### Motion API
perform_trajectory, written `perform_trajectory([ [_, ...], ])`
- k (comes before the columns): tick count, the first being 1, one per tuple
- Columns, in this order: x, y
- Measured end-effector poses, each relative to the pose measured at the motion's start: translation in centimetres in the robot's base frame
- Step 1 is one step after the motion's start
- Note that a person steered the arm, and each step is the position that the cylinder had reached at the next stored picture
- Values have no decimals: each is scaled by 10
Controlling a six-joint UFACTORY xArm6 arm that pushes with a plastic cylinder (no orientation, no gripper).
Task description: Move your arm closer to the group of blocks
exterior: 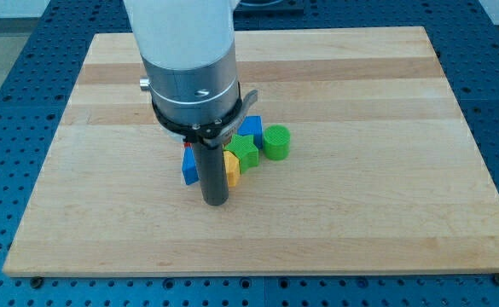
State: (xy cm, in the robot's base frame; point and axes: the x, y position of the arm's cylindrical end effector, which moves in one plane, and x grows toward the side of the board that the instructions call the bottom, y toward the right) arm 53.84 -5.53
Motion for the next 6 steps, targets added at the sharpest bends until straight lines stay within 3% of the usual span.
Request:
perform_trajectory([
  [1, 21, 68],
  [2, -15, 129],
  [3, -84, 138],
  [4, -145, 113],
  [6, -157, 55],
])
